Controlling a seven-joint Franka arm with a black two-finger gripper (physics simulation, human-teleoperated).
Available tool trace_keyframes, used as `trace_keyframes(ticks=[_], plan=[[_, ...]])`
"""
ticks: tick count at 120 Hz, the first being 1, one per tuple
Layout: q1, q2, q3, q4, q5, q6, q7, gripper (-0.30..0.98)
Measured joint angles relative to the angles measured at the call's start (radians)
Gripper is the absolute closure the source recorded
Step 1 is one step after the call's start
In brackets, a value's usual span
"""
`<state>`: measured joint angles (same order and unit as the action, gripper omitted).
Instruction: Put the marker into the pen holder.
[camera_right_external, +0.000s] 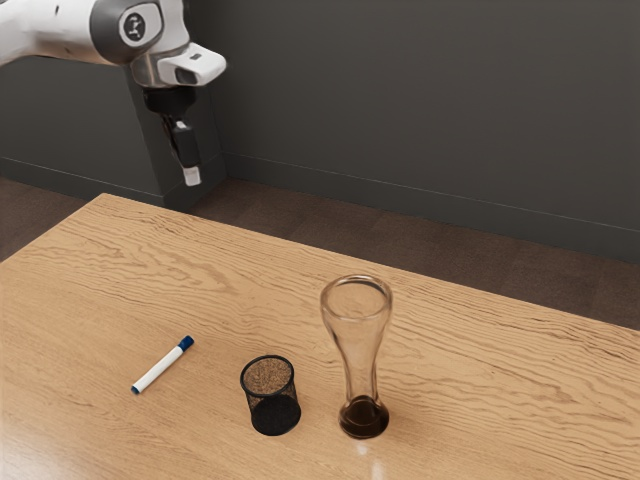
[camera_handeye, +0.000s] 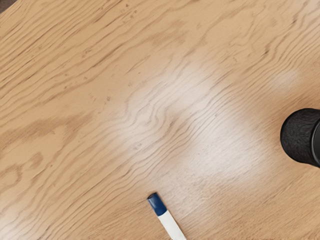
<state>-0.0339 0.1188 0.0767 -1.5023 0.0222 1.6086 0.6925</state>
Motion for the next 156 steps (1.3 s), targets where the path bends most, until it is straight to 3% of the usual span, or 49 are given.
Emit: trace_keyframes(ticks=[28, 50, 79, 98, 108, 123, 142, 156], plan=[[-0.002, -0.028, -0.001, -0.009, 0.003, -0.004, 0.037, 0.00], [-0.029, -0.175, 0.057, -0.409, 0.007, 0.114, -0.019, 0.00], [0.086, -0.161, 0.101, -0.613, 0.030, 0.320, -0.150, 0.00], [0.094, -0.139, 0.101, -0.678, 0.048, 0.435, -0.273, 0.02], [0.079, -0.120, 0.101, -0.740, 0.047, 0.520, -0.330, 0.08], [0.052, -0.083, 0.101, -0.772, 0.045, 0.616, -0.409, 0.29], [-0.015, -0.021, 0.100, -0.768, 0.038, 0.687, -0.490, 0.37], [-0.008, 0.007, 0.101, -0.765, 0.029, 0.718, -0.535, 0.39]])
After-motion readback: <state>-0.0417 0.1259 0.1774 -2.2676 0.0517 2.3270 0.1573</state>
